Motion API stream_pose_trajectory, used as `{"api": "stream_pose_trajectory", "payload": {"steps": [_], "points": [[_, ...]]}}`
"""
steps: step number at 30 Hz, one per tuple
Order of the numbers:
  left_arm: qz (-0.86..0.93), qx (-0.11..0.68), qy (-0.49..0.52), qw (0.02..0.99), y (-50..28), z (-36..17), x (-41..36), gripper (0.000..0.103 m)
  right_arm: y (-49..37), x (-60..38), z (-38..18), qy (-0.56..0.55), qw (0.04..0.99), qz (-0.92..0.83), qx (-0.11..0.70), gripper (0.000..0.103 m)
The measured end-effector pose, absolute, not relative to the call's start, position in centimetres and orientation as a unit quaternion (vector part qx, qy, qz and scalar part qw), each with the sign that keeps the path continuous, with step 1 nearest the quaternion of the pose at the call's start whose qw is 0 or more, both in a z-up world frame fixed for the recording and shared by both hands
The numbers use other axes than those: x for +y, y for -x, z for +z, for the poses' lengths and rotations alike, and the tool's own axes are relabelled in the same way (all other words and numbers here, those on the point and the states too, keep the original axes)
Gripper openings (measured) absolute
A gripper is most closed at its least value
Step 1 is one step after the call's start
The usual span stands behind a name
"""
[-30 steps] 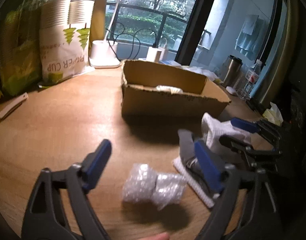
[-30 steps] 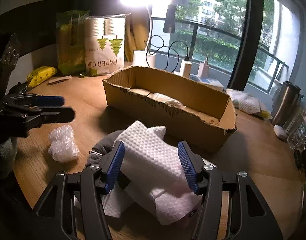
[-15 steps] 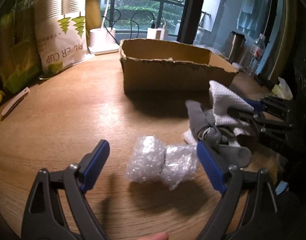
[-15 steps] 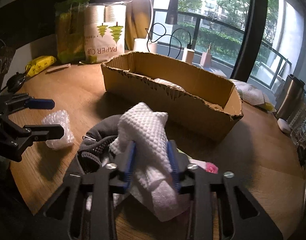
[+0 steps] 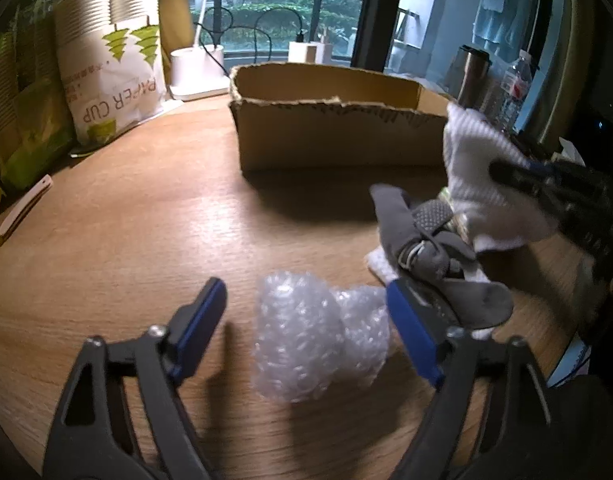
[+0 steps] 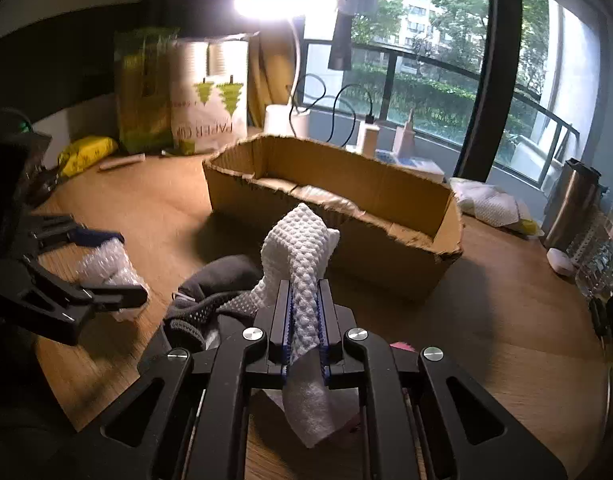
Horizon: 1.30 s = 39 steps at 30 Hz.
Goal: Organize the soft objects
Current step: 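Grasp the white waffle towel with the right gripper while the left gripper grasps the bubble wrap, then lower the towel and bubble wrap into the box and open both grippers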
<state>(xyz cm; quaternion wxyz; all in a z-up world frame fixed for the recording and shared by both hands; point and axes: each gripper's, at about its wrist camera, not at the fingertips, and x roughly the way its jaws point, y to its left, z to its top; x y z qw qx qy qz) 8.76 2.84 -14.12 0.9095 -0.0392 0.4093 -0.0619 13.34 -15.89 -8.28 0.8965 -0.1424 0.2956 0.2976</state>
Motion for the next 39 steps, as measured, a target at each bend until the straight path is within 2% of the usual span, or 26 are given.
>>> {"api": "stream_pose_trajectory", "payload": {"steps": [6,8,25,39], "points": [[-0.066,0.419,0.038,0.905,-8.9,-14.5,2.8,0.050,-13.2,-16.9,-6.7,0.118,0.904,0.300,0.281,0.012],[-0.065,0.418,0.035,0.905,-8.8,-14.5,2.6,0.047,-13.3,-17.3,-6.4,0.109,0.905,0.300,0.280,0.012],[-0.071,0.392,0.039,0.916,-8.2,-13.3,2.7,0.042,-15.3,-20.5,-6.1,0.025,0.909,0.287,0.302,0.012],[-0.080,0.348,0.029,0.934,-8.9,-10.0,2.3,0.041,-15.3,-20.8,-4.6,0.021,0.916,0.294,0.272,0.012]]}}
